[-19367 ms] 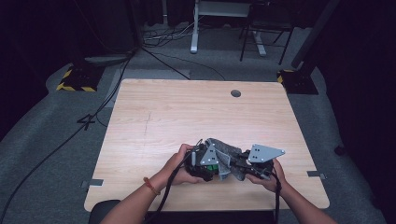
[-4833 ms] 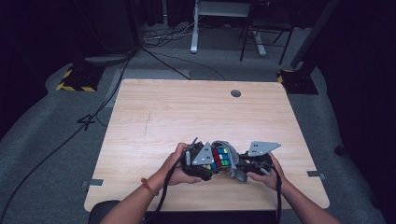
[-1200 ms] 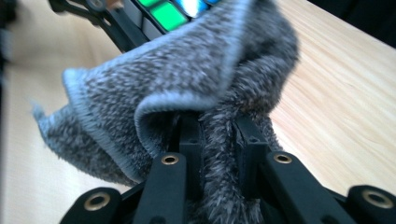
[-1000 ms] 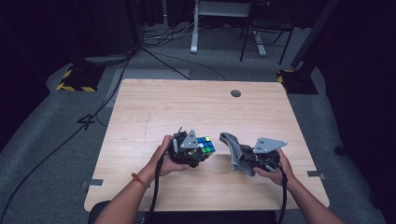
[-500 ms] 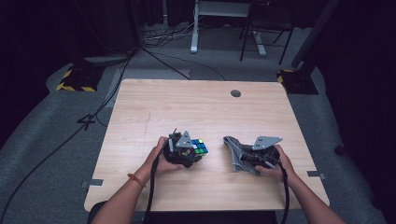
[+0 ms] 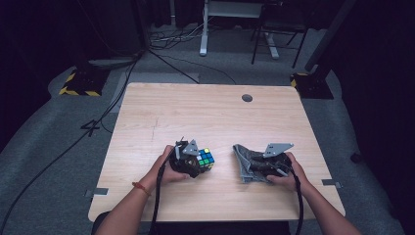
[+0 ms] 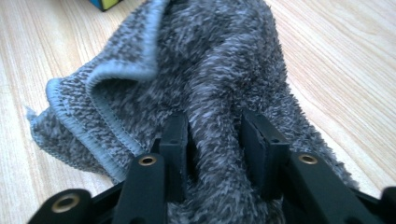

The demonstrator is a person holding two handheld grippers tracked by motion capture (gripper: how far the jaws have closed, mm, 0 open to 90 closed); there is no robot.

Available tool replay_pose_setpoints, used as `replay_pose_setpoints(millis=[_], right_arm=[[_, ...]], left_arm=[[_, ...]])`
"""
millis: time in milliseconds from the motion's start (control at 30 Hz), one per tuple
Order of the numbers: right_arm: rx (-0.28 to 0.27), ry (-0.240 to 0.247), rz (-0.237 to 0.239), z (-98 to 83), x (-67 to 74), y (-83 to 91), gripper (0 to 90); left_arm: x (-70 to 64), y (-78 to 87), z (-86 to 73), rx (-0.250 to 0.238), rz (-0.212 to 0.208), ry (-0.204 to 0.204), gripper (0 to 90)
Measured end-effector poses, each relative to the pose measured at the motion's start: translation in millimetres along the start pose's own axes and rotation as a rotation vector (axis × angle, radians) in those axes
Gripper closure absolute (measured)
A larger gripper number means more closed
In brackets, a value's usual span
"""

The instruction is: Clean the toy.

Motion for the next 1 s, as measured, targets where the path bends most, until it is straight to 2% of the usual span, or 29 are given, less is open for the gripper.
replay_pose_setpoints(millis=[333,467,667,800,867,933,1000], right_arm=[[0.008,-0.014,0.026,-2.8,2.3,-4.9,56.9],[0.014,-0.007,0.015,-2.5,0.9,-3.1,50.2],[-0.005,-0.012,-0.001,3.3,-1.3,4.6,39.9],[-0.012,-0.003,-0.015,8.0,-2.6,11.5,33.2],[-0.017,0.003,-0.024,9.3,-2.9,14.3,31.7],[0.001,0.013,-0.024,8.9,-2.4,15.9,31.7],[0.010,0.024,-0.030,10.1,-2.2,17.8,31.9]], left_arm=[[1.6,-1.2,-1.9,0.012,0.010,-0.002,31.5],[1.9,0.6,-1.4,0.027,0.050,-0.018,27.9],[3.1,10.5,-1.5,0.037,0.088,-0.026,24.1],[2.7,18.7,1.2,0.022,0.105,-0.026,21.8],[2.3,21.4,2.9,0.010,0.104,-0.018,20.3],[0.9,24.8,2.4,0.009,0.101,-0.011,18.7],[1.1,28.0,-0.4,0.024,0.124,-0.022,17.9]])
Point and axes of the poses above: each handheld gripper's, and its own axes: y roughly backward along the jaws, z roughly out of its top, x roughly to its left, the point moved 9 cm from there along -y, roughly forward along the jaws, and after that the axes turned 8 degrees about y, right-handed, at the moved point
